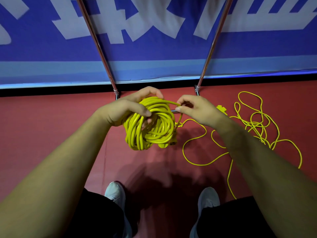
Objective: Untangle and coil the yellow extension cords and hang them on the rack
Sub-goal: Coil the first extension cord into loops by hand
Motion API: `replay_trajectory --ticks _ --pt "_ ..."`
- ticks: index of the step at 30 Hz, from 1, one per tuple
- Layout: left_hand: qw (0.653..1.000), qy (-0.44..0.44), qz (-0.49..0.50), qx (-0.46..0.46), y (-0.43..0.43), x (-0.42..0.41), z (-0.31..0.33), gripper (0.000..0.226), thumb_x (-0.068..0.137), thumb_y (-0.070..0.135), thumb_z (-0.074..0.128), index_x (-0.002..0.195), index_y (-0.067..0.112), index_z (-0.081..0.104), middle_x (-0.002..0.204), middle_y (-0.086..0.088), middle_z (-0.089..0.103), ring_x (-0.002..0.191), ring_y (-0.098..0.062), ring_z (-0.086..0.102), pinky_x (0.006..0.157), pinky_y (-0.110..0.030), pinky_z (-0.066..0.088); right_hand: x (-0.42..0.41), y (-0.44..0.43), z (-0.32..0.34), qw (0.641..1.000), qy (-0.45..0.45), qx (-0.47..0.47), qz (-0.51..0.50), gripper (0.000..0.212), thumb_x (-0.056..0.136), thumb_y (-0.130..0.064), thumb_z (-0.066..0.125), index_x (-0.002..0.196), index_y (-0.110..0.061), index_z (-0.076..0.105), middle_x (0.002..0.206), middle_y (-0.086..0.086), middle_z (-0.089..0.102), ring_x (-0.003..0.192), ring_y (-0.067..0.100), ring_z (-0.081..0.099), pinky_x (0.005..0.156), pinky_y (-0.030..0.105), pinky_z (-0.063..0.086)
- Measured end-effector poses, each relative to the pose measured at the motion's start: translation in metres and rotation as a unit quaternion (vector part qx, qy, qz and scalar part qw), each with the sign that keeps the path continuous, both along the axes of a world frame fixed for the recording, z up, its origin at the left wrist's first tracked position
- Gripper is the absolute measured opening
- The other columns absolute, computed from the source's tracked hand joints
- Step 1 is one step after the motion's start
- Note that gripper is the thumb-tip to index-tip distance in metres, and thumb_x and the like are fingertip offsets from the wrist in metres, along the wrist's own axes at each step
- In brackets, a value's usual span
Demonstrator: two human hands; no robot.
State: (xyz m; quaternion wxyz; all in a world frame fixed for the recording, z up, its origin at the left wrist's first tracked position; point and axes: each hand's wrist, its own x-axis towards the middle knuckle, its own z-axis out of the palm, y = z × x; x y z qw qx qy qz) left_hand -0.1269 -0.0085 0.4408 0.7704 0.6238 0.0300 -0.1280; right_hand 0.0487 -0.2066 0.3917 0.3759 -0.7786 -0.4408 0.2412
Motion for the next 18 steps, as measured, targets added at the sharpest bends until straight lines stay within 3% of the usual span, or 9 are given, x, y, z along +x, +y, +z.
replay_trajectory --ticks 3,6,9,12,15,18 --pt "0.998 -0.019 0.027 -0.051 0.001 0.001 0.004 0.067 0.073 -0.005 0.050 0.137 0.010 0.042 0.082 -0.017 0.065 0.058 -0.024 0.058 0.050 -0.027 0.051 -0.002 0.000 -0.002 1.000 0.013 0.014 0.010 0.007 0.090 -0.029 0.066 0.085 -0.025 0.062 0.075 -0.006 0.063 0.071 0.006 0.053 0.071 0.031 0.045" --pt "0.992 -0.054 0.037 -0.110 0.002 0.002 0.004 0.072 0.068 0.008 0.069 0.134 0.009 0.042 0.082 -0.008 0.068 0.057 -0.017 0.059 0.050 -0.025 0.049 -0.002 -0.004 -0.010 0.999 0.025 -0.027 0.030 0.010 0.095 -0.026 0.062 0.086 -0.021 0.060 0.070 -0.014 0.059 0.066 0.002 0.048 0.066 0.027 0.043" --pt "0.978 -0.089 0.080 -0.169 0.009 0.005 0.004 0.060 0.069 0.019 0.074 0.122 0.014 0.049 0.077 -0.012 0.059 0.055 -0.018 0.053 0.053 -0.024 0.044 0.004 -0.015 -0.026 0.995 0.042 -0.089 0.033 0.014 0.097 -0.022 0.059 0.086 -0.014 0.059 0.070 -0.006 0.053 0.064 0.007 0.044 0.062 0.026 0.038" --pt "0.961 -0.115 0.155 -0.200 0.017 0.009 0.003 0.053 0.068 0.018 0.075 0.116 0.017 0.053 0.076 -0.014 0.053 0.056 -0.021 0.048 0.056 -0.025 0.044 0.008 -0.022 -0.035 0.992 0.085 -0.096 -0.002 0.013 0.098 -0.016 0.057 0.092 -0.005 0.059 0.074 0.006 0.045 0.067 0.013 0.038 0.058 0.025 0.032" --pt "0.949 -0.120 0.213 -0.202 0.017 0.012 0.000 0.049 0.067 0.015 0.073 0.113 0.017 0.054 0.075 -0.013 0.050 0.055 -0.022 0.048 0.056 -0.026 0.047 0.010 -0.020 -0.035 0.991 0.102 -0.077 -0.037 0.012 0.097 -0.018 0.059 0.086 -0.012 0.059 0.069 0.004 0.042 0.065 0.014 0.036 0.058 0.029 0.031" --pt "0.931 -0.116 0.271 -0.216 0.013 0.014 -0.001 0.035 0.078 0.002 0.055 0.110 0.017 0.054 0.077 -0.013 0.049 0.055 -0.021 0.049 0.056 -0.025 0.047 0.005 -0.018 -0.034 0.986 0.146 -0.077 -0.029 0.008 0.097 -0.010 0.058 0.090 -0.008 0.060 0.068 0.003 0.049 0.059 0.007 0.043 0.056 0.023 0.034"
